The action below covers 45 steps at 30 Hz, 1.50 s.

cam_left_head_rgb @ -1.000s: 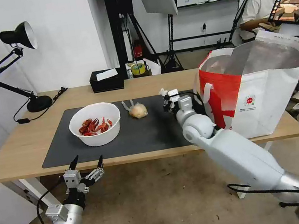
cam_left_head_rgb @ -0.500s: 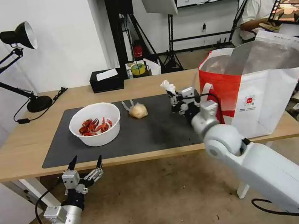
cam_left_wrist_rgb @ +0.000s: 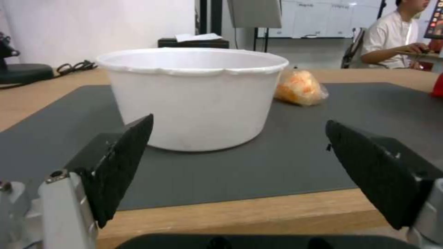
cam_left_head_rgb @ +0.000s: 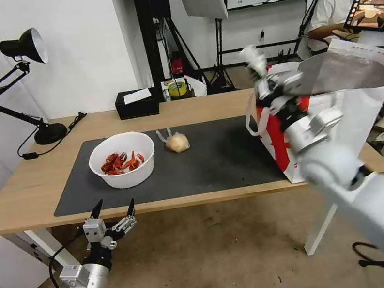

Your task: Pick up the trash from the table and place it into the takeout bag.

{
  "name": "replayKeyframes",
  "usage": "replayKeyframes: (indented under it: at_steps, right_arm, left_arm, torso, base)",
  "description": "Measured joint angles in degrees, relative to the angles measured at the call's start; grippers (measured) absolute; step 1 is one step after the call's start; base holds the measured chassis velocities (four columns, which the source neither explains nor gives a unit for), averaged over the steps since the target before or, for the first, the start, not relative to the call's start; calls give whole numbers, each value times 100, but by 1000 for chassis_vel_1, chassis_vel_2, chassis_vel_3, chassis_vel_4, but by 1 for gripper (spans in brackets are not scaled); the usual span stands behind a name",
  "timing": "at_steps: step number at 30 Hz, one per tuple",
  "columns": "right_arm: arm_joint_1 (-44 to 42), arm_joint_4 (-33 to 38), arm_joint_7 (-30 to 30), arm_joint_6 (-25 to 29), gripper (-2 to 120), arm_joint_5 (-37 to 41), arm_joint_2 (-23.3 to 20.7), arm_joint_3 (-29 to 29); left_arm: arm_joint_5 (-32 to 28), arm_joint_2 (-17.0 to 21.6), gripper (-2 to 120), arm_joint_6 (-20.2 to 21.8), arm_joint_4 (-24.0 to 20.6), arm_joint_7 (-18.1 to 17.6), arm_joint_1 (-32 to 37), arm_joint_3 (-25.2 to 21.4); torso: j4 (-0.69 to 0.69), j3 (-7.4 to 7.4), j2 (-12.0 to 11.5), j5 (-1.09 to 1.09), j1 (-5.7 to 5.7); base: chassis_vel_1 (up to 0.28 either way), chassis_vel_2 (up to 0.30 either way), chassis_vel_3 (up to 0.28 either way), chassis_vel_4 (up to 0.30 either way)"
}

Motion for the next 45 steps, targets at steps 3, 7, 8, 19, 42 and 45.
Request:
replayKeyframes:
  at_steps: [3, 7, 8, 19, 42, 45]
  right_arm:
    - [3, -4, 280, -517, 0, 330, -248, 167]
    - [-7, -31, 436, -847, 0, 625, -446, 299]
    - [-6, -52, 451, -879, 0, 711, -475, 320]
    - [-101, -140, 337, -847, 11, 789, -531, 379]
    - [-235, -158, 187, -857, 95, 756, -452, 403]
    - [-210, -175, 185, -857, 100, 756, -448, 379]
  left_arm:
    - [-9, 42, 100, 3, -3, -1, -32, 59]
    - [-15, 53, 100, 13, -4, -5, -86, 170]
    - [-15, 50, 100, 18, -3, -7, -105, 211]
    - [-14, 22, 100, 27, 13, -16, -153, 295]
    - [-17, 28, 100, 39, -57, -144, -142, 233]
    - [-25, 35, 100, 41, -59, -145, -147, 227]
  torso:
    - [0, 0, 0, 2, 0]
    - [0, 0, 0, 0, 0]
    - [-1, 1, 0, 1, 0]
    - [0, 1, 0, 0, 0]
    - [0, 0, 0, 0, 0]
    - [0, 0, 0, 0, 0]
  base:
    - [0, 0, 0, 0]
    - [0, 0, 0, 0]
    - [0, 0, 0, 0]
    - [0, 0, 0, 0]
    - [0, 0, 0, 0]
    - [0, 0, 0, 0]
